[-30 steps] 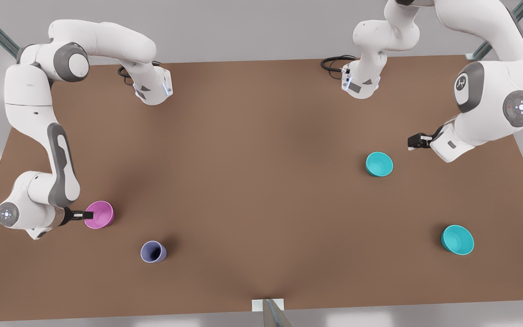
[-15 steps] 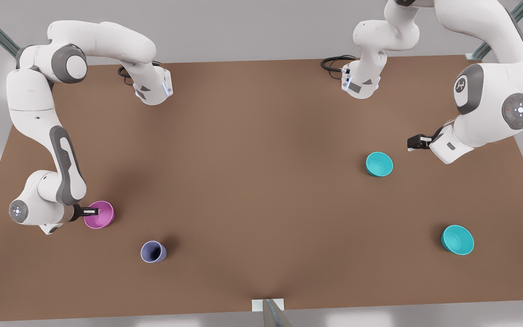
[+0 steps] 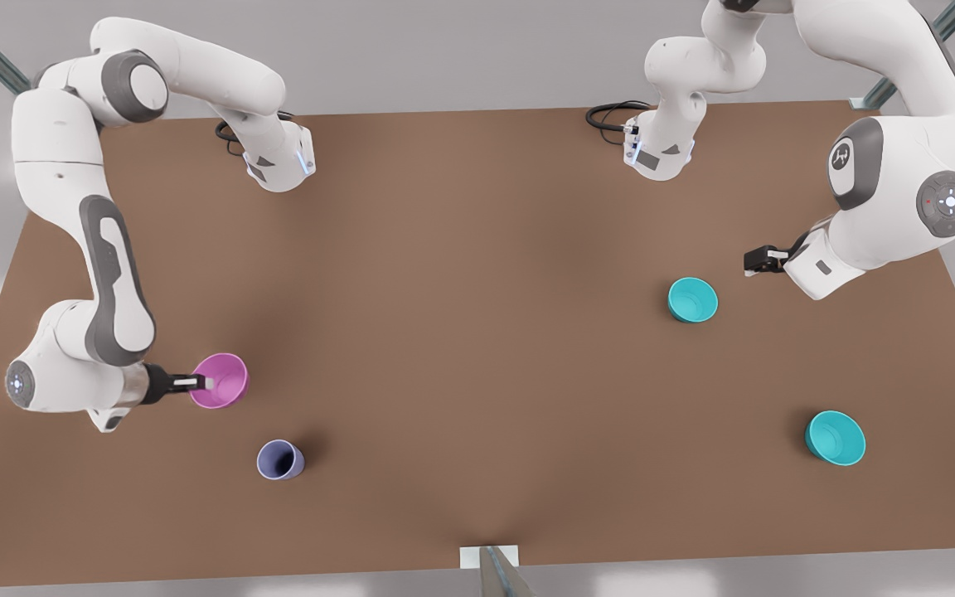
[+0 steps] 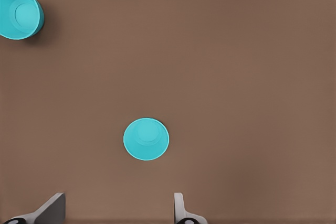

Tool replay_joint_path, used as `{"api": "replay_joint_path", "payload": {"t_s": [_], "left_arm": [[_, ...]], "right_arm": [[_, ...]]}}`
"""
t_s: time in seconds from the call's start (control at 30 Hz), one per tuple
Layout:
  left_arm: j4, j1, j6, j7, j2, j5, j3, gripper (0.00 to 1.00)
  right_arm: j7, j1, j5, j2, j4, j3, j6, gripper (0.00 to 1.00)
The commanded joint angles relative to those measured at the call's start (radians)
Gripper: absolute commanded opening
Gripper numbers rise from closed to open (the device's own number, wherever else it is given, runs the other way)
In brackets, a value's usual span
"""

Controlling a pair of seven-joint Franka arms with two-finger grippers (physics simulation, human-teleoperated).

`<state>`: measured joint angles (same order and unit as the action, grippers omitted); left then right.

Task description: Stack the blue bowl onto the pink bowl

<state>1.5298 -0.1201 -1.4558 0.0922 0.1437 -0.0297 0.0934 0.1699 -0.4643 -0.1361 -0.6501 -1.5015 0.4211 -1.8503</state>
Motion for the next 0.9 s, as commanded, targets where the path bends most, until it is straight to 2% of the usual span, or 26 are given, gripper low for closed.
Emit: {"api": "replay_joint_path", "payload": {"t_s": [0.0, 0.17, 0.3, 0.4, 0.6, 0.87], "left_arm": [[0.0, 0.0, 0.0, 0.001, -0.001, 0.001, 0.0, 1.0], [0.0, 0.003, 0.0, 0.001, 0.005, 0.001, 0.002, 1.0], [0.0, 0.003, 0.002, 0.001, 0.007, 0.001, 0.002, 1.0], [0.001, 0.007, 0.003, 0.001, 0.007, 0.001, 0.002, 1.0], [0.001, 0.007, 0.002, 0.001, 0.011, 0.001, 0.002, 1.0], [0.001, 0.008, 0.002, 0.001, 0.013, 0.001, 0.002, 1.0]], "right_arm": [[-0.18, 0.055, -0.181, 0.007, 0.03, 0.013, 0.091, 0.21], [-0.679, 0.383, -0.189, -0.017, 0.202, 0.011, -0.015, 0.21], [-1.308, 0.74, -0.059, -0.109, 0.283, 0.004, -0.362, 0.21], [-1.521, 0.884, 0.105, -0.206, 0.319, 0.002, -0.52, 0.21], [-1.504, 0.934, 0.131, -0.338, 0.319, 0.002, -0.676, 0.21], [-1.435, 0.934, 0.128, -0.427, 0.337, 0.004, -0.685, 0.21]]}}
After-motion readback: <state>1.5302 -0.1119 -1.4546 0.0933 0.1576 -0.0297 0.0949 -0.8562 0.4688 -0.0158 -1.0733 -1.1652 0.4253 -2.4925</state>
